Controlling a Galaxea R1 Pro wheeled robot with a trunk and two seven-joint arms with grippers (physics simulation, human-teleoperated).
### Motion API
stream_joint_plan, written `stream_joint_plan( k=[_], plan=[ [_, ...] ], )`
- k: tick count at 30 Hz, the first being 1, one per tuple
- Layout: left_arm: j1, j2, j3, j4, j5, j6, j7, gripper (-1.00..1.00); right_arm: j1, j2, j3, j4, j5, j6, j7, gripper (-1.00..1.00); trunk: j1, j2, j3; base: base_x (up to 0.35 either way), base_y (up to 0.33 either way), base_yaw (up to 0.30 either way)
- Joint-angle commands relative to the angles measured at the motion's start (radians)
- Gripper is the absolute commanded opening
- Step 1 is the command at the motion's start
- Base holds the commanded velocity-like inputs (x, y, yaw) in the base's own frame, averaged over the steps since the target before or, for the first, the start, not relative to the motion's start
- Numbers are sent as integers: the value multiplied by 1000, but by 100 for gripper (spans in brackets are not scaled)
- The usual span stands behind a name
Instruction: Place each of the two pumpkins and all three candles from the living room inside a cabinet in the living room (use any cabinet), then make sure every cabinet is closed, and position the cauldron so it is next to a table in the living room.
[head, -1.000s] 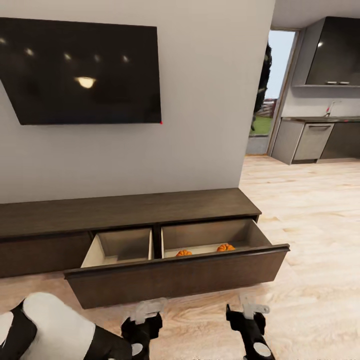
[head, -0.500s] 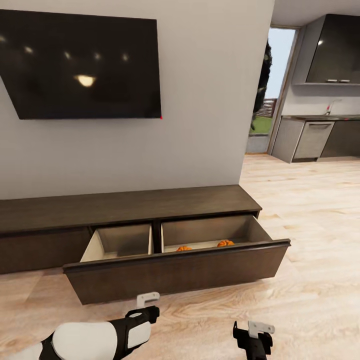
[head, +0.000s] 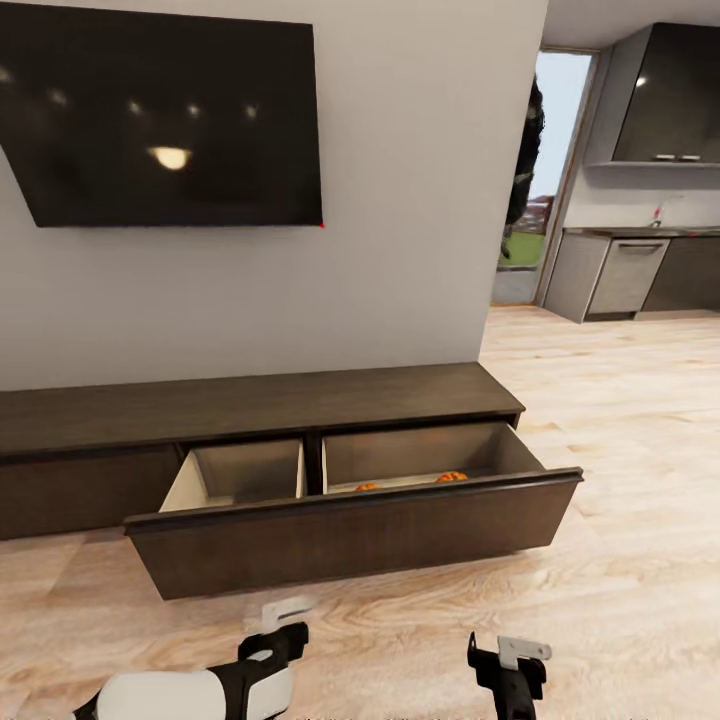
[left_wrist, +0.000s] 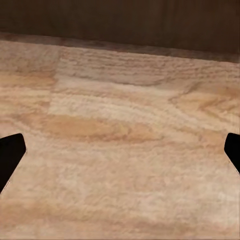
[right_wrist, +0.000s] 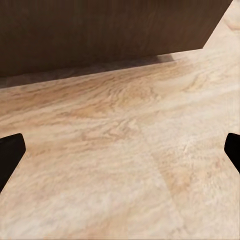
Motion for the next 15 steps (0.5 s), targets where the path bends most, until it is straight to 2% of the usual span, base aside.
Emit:
stream_joint_plan(
  k=[1, 2, 3, 5, 6, 7, 8, 15],
  plan=[
    [5, 4, -9, -3, 7, -48, 6, 100, -1, 0, 9, 2, -8, -15, 4, 100, 4, -8, -4, 0, 0, 0],
    [10, 7, -9, -3, 7, -75, 7, 100, -1, 0, 10, 0, -7, -22, 21, 100, 8, -15, -7, 0, 0, 0],
    [14, 9, -9, -3, 7, -100, 9, 100, -2, 1, 10, -4, -4, -27, 66, 100, 9, -17, -11, 0, 0, 0],
    [16, 11, -10, -3, 7, -118, 10, 100, -23, 1, 10, -5, 7, -17, 126, 100, 10, -17, -19, 0, 0, 0],
    [18, 29, -8, -3, 7, -195, 12, 100, -113, 36, 10, -7, 72, 85, 177, 100, 10, -17, -23, 0, 0, 0],
    [19, 41, -7, -3, 7, -220, 15, 100, -125, 53, 10, -5, 121, 96, 182, 100, 11, -18, -26, 0, 0, 0],
    [19, 45, -7, -3, 7, -225, 16, 100, -128, 62, 9, -2, 134, 88, 183, 100, 11, -18, -30, 0, 0, 0],
    [19, 53, -7, -4, 7, -230, 16, 100, -131, 78, 2, 6, 140, 12, 178, 100, 14, -19, -58, 0, 0, 7]
  ],
)
